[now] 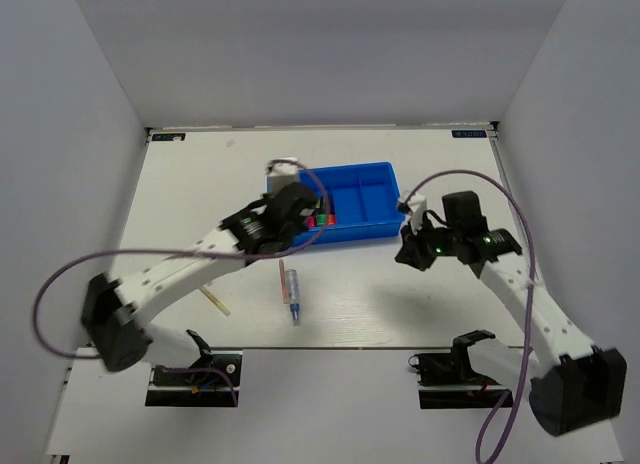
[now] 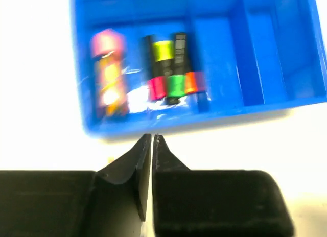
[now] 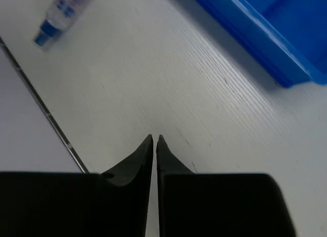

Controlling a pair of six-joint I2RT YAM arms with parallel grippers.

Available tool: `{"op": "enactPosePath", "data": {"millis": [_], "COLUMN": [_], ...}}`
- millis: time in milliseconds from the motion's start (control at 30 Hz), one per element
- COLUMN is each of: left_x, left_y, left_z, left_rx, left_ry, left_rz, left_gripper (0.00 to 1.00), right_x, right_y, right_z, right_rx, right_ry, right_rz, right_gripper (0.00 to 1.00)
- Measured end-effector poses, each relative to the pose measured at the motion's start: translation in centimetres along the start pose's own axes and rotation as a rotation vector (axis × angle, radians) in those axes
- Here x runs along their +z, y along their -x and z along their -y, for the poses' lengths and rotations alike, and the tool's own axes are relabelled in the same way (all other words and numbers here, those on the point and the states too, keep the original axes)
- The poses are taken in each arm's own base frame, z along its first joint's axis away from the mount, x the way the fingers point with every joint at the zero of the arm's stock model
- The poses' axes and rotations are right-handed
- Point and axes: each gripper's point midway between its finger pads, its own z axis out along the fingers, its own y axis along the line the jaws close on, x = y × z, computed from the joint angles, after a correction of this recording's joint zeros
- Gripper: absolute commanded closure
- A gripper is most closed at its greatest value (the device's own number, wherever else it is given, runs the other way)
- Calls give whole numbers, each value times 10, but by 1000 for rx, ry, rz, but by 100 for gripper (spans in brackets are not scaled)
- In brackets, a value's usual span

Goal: Sort the stationery into containers
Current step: Place the pen in the storage box, then pick up the stationery from the center of the board.

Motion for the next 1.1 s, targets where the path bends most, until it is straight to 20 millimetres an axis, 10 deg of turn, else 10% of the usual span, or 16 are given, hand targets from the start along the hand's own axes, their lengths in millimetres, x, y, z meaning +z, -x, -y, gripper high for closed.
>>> {"op": "enactPosePath", "data": {"millis": [200,400,700,1100], "left_x": [-67,-81,-80,-53], "left_y": [-44,-161,-192,-228], "left_z": [-142,-228,-247,-244], "left_rx": [-342,-460,-607,-768], "left_ry": [272,521,657,630], "left_rz": [40,-103,-226,-390], "left_gripper": [20,14,14,38], "right_x": [42,83,142,195], "right_y": [31,53,61,60], "right_z": [-31,-72,-94,-135], "right_rx": [7,-74,-24,74], "right_ry": [175,224,-2,-87], "right_rz": [-70,-166,-269,-322], "right_gripper": [67,52,42,29]}}
